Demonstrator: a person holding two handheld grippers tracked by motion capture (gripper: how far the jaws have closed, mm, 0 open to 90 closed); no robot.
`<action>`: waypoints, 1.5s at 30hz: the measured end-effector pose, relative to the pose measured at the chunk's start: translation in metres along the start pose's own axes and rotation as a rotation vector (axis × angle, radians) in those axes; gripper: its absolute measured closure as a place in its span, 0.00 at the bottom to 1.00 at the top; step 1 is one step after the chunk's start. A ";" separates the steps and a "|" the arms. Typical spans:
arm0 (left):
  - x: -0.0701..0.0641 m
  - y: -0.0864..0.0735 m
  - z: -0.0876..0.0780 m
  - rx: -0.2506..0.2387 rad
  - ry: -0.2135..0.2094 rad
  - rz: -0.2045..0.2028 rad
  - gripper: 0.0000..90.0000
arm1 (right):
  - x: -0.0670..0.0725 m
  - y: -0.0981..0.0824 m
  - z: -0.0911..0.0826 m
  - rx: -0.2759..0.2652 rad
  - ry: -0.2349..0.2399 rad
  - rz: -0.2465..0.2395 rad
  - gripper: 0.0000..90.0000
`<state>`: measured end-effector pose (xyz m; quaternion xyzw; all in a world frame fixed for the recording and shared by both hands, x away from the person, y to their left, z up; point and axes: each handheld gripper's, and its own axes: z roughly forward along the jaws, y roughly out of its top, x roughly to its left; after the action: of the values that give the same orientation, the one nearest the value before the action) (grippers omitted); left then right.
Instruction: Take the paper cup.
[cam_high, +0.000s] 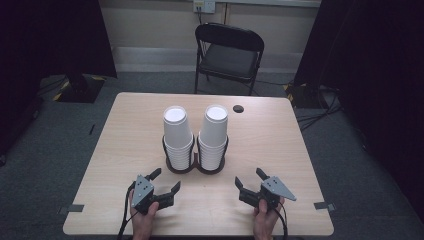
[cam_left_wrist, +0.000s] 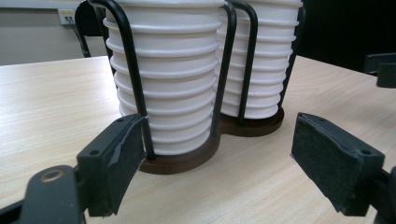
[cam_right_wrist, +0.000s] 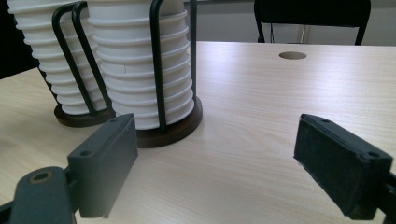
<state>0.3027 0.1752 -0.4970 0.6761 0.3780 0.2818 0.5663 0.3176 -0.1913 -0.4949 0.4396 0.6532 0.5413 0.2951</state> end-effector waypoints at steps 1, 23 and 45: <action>0.000 0.000 0.000 0.000 0.000 0.000 0.19 | 0.000 0.000 0.000 0.000 0.000 0.000 0.14; 0.002 0.000 0.000 0.002 -0.031 -0.007 0.18 | 0.004 0.008 0.003 0.039 0.141 0.032 0.21; 0.000 0.000 -0.001 -0.005 -0.034 0.019 0.18 | 0.009 0.073 0.017 -0.070 0.247 0.035 0.21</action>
<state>0.3020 0.1757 -0.4970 0.6828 0.3613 0.2765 0.5717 0.3472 -0.1737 -0.4277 0.3705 0.6575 0.6188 0.2180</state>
